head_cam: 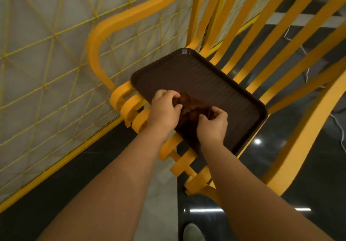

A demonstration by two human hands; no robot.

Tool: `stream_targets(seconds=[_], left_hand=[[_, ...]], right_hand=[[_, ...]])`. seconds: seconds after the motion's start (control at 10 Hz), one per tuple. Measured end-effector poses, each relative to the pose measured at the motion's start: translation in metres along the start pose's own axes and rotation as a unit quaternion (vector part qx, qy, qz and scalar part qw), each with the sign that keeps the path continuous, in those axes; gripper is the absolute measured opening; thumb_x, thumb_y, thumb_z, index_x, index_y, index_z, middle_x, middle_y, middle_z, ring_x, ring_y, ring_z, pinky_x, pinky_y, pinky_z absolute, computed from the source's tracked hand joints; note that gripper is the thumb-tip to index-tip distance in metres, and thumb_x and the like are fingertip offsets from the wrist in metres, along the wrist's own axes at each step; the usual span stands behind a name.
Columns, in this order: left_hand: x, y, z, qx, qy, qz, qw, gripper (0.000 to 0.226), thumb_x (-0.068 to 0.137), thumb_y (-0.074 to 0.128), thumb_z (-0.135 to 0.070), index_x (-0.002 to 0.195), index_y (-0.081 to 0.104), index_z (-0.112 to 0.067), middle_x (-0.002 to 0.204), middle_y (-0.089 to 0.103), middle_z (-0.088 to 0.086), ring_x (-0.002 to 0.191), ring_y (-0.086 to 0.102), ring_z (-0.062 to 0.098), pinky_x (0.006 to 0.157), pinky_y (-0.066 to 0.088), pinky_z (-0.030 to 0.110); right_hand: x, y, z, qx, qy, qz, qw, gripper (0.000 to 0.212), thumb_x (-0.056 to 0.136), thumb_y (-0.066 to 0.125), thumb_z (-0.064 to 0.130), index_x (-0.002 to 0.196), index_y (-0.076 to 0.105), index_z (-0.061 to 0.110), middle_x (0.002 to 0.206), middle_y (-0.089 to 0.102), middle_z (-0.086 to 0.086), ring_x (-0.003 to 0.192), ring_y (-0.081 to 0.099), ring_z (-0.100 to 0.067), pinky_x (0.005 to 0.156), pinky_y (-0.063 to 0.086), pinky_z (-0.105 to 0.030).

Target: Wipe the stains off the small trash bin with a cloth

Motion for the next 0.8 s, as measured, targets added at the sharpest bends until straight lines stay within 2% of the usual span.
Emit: stream_targets(seconds=[0.1, 0.2, 0.3, 0.4, 0.5, 0.6, 0.7, 0.8], left_hand=[[0.001, 0.016, -0.002, 0.177, 0.087, 0.051, 0.979, 0.041, 0.097, 0.045, -0.030, 0.138, 0.045, -0.029, 0.157, 0.022, 0.000, 0.147, 0.012, 0.021, 0.118, 0.006, 0.044], [-0.007, 0.035, 0.000, 0.309, 0.151, 0.154, 0.926, 0.052, 0.100, 0.035, -0.034, 0.150, 0.021, -0.030, 0.161, 0.008, -0.004, 0.148, -0.004, 0.017, 0.115, -0.011, 0.053], [-0.009, 0.042, 0.013, 0.376, 0.129, 0.201, 0.896, 0.056, 0.102, 0.026, -0.034, 0.153, 0.003, -0.032, 0.162, -0.001, -0.007, 0.148, -0.007, 0.017, 0.112, -0.017, 0.058], [-0.012, 0.042, 0.016, 0.385, 0.121, 0.203, 0.892, 0.055, 0.103, 0.021, -0.032, 0.152, -0.002, -0.033, 0.161, -0.006, -0.008, 0.148, -0.008, 0.017, 0.111, -0.019, 0.059], [-0.014, 0.037, 0.014, 0.367, 0.111, 0.216, 0.898, 0.056, 0.103, 0.022, -0.030, 0.152, -0.003, -0.033, 0.161, -0.010, -0.007, 0.147, -0.013, 0.019, 0.112, -0.017, 0.057], [-0.028, 0.017, 0.015, 0.309, 0.100, 0.186, 0.928, 0.063, 0.100, 0.031, -0.024, 0.153, -0.004, -0.030, 0.161, -0.013, -0.003, 0.147, -0.015, 0.019, 0.116, -0.011, 0.053], [-0.054, -0.012, 0.030, 0.279, 0.062, 0.175, 0.942, 0.066, 0.099, 0.034, -0.023, 0.153, -0.004, -0.028, 0.160, -0.016, -0.003, 0.147, -0.017, 0.018, 0.119, -0.007, 0.047], [-0.086, -0.049, 0.050, 0.281, 0.013, 0.208, 0.937, 0.061, 0.100, 0.032, -0.028, 0.154, 0.003, -0.025, 0.161, -0.014, 0.001, 0.147, -0.015, 0.020, 0.119, -0.007, 0.045]], right_hand=[[0.001, 0.006, -0.004, -0.123, -0.080, -0.022, 0.989, 0.049, 0.093, 0.055, 0.012, 0.139, 0.042, 0.023, 0.152, 0.028, -0.001, 0.138, 0.030, -0.022, 0.112, 0.031, -0.039], [0.001, 0.016, -0.010, -0.243, -0.174, 0.057, 0.952, 0.047, 0.097, 0.043, 0.016, 0.144, 0.041, 0.020, 0.157, 0.024, -0.003, 0.145, 0.016, -0.023, 0.118, 0.018, -0.043], [0.000, 0.024, -0.023, -0.378, -0.149, 0.161, 0.899, 0.050, 0.100, 0.033, 0.023, 0.150, 0.030, 0.017, 0.161, 0.015, -0.006, 0.148, 0.003, -0.027, 0.120, 0.006, -0.044], [0.000, 0.025, -0.026, -0.422, -0.132, 0.197, 0.875, 0.054, 0.102, 0.029, 0.025, 0.153, 0.017, 0.016, 0.162, 0.006, -0.007, 0.148, -0.002, -0.028, 0.119, 0.002, -0.044], [-0.002, 0.021, -0.021, -0.417, -0.122, 0.220, 0.873, 0.056, 0.101, 0.032, 0.023, 0.154, 0.015, 0.017, 0.162, 0.004, -0.007, 0.148, -0.002, -0.028, 0.119, 0.001, -0.045], [-0.012, 0.011, -0.016, -0.396, -0.161, 0.204, 0.881, 0.054, 0.099, 0.037, 0.019, 0.152, 0.025, 0.019, 0.161, 0.015, -0.006, 0.148, 0.007, -0.026, 0.120, 0.005, -0.044], [-0.038, 0.008, -0.008, -0.408, -0.236, 0.208, 0.857, 0.050, 0.098, 0.040, 0.020, 0.148, 0.035, 0.022, 0.157, 0.027, -0.004, 0.146, 0.014, -0.026, 0.119, 0.013, -0.045], [-0.073, 0.014, 0.002, -0.464, -0.273, 0.297, 0.788, 0.049, 0.097, 0.041, 0.024, 0.146, 0.037, 0.023, 0.157, 0.026, -0.004, 0.146, 0.012, -0.029, 0.118, 0.014, -0.047]])
Point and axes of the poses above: each hand's wrist, its own x-axis towards the middle knuckle, its own y-axis out of the palm, z = x × y, the point moved 2 cm from there along x, towards the middle knuckle
